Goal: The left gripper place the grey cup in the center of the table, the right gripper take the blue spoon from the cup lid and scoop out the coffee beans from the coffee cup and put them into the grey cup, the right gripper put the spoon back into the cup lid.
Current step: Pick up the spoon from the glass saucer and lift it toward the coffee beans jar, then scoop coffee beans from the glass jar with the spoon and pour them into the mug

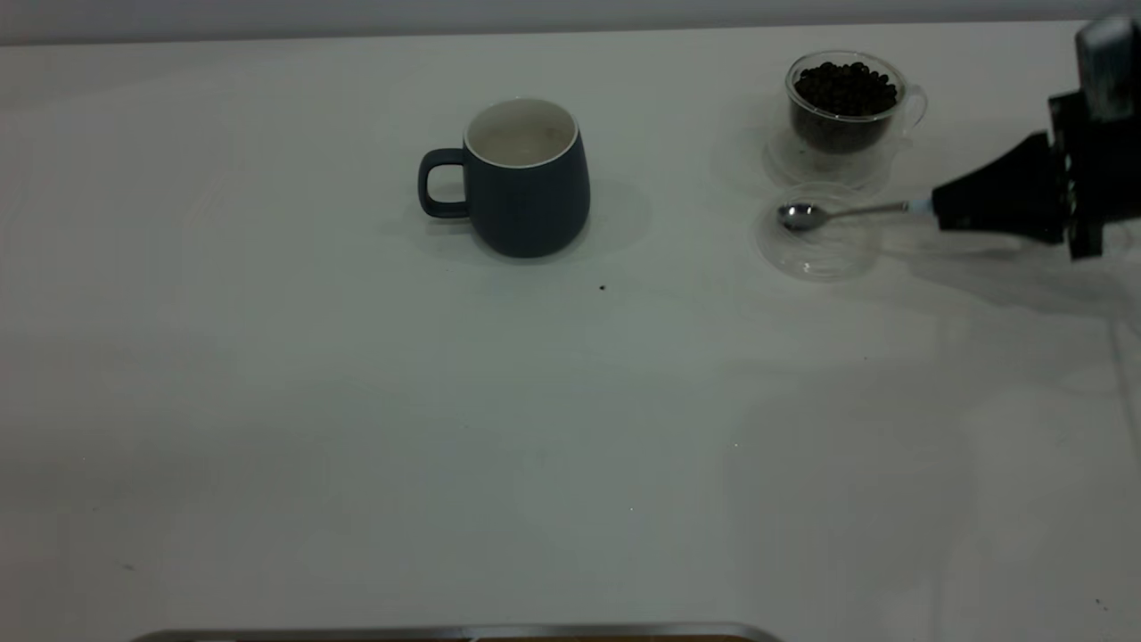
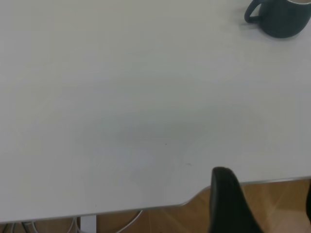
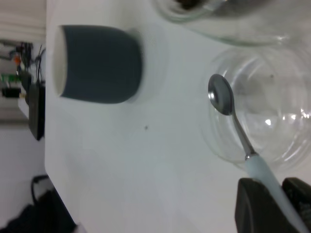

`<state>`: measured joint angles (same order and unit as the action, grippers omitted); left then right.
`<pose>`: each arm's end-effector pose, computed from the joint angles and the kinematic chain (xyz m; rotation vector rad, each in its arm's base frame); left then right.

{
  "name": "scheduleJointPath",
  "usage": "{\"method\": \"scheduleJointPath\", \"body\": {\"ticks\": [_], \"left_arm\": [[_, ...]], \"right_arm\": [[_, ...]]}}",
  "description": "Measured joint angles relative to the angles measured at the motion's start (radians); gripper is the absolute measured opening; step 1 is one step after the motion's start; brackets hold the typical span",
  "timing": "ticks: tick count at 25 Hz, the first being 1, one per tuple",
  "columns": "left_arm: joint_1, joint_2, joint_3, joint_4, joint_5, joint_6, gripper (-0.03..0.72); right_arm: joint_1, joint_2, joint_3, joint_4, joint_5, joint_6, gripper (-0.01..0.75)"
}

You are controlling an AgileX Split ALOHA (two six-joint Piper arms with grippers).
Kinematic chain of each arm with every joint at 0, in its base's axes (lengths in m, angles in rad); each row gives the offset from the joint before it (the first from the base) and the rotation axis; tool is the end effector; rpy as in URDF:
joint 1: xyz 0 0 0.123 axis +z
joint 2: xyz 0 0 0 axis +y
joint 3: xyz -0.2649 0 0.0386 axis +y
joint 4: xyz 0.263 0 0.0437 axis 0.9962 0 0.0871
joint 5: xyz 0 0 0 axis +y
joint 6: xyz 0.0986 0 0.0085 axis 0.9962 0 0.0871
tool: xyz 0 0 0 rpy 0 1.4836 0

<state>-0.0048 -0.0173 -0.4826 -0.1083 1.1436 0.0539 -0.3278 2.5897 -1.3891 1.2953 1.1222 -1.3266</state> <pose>0.0280 -0.0099 0.2695 0.0728 2.1225 -0.1023 0.3863 -0.0407 -0.0495 0.0342 2.5007 1.3920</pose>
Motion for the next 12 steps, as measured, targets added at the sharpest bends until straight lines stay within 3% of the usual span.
{"method": "scheduleJointPath", "body": {"ticks": [7,12], "left_arm": [[0.0,0.0,0.0,0.0,0.0,0.0,0.451],[0.0,0.0,0.0,0.0,0.0,-0.001,0.451]], "right_arm": [[0.0,-0.197,0.0,-0.14,0.022,0.078,0.1],[0.014,-0.318,-0.031,-0.11,0.038,0.105,0.1]]}}
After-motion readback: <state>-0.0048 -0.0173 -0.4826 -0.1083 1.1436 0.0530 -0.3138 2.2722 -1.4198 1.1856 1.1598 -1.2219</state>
